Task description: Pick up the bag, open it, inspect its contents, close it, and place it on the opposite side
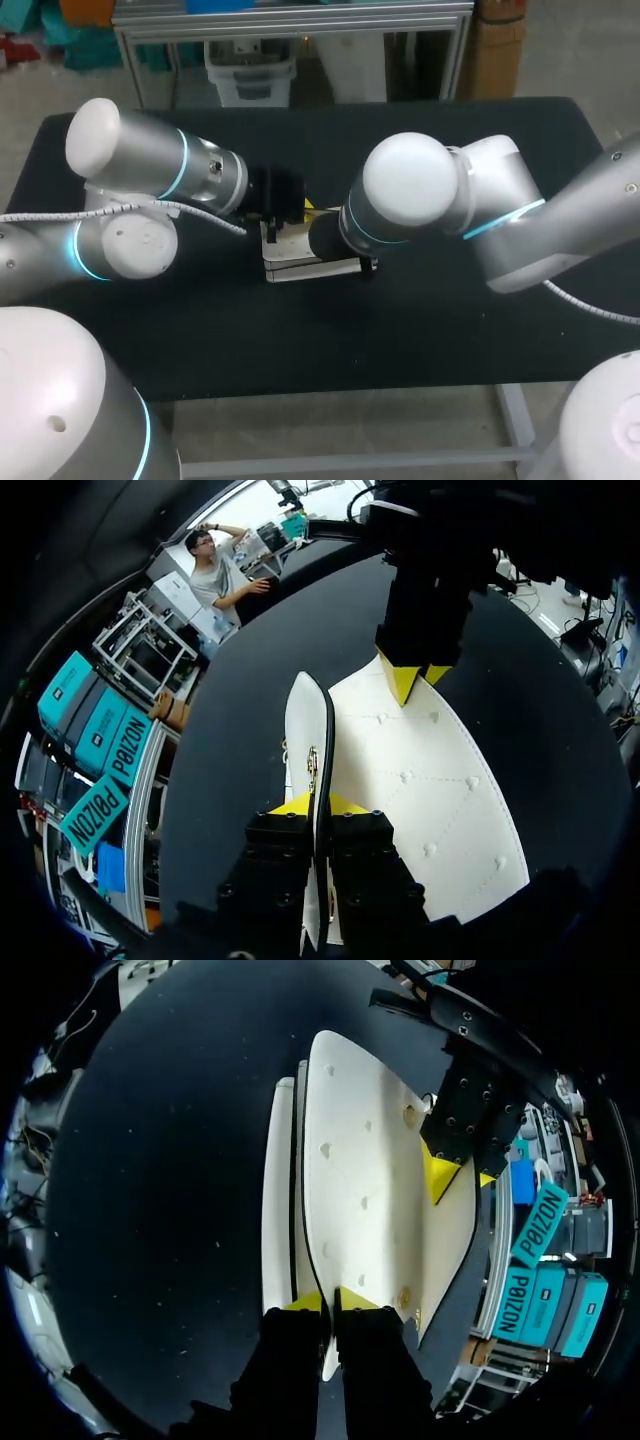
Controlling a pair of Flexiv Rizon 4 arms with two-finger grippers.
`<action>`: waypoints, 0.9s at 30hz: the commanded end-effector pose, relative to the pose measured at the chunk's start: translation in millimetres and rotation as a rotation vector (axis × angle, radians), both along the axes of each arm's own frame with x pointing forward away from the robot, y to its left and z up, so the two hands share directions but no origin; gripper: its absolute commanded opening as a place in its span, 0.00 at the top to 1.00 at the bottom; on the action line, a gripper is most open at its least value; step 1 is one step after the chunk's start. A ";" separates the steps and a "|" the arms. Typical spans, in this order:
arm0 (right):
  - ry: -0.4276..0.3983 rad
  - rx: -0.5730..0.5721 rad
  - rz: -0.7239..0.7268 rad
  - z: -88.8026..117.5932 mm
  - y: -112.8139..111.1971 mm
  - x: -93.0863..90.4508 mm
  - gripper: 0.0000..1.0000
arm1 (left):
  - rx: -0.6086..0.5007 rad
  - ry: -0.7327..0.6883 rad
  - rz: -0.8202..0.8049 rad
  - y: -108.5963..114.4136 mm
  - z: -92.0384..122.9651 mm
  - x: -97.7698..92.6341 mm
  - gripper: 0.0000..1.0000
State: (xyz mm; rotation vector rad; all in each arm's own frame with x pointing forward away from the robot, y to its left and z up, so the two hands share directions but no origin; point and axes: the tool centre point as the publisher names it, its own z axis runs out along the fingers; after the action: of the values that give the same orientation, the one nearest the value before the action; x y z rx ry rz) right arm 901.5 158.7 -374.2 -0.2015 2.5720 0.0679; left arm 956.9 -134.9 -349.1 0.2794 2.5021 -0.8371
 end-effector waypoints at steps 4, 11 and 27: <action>0.000 -0.007 0.002 0.4 5.8 3.6 1.00 | -0.011 -0.025 0.028 -2.3 5.3 -4.4 0.58; -0.003 -0.009 0.007 1.9 8.1 3.8 1.00 | -0.020 -0.042 0.052 3.2 14.9 -4.7 0.29; 0.000 -0.012 0.010 2.1 8.4 2.0 1.00 | -0.033 -0.046 0.117 14.4 21.7 10.7 0.59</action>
State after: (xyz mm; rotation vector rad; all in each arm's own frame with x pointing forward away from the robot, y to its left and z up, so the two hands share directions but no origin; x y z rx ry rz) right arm 903.8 164.8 -372.2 -0.2204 2.5710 0.0654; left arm 964.1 -117.7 -326.7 0.1461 2.4286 -0.8257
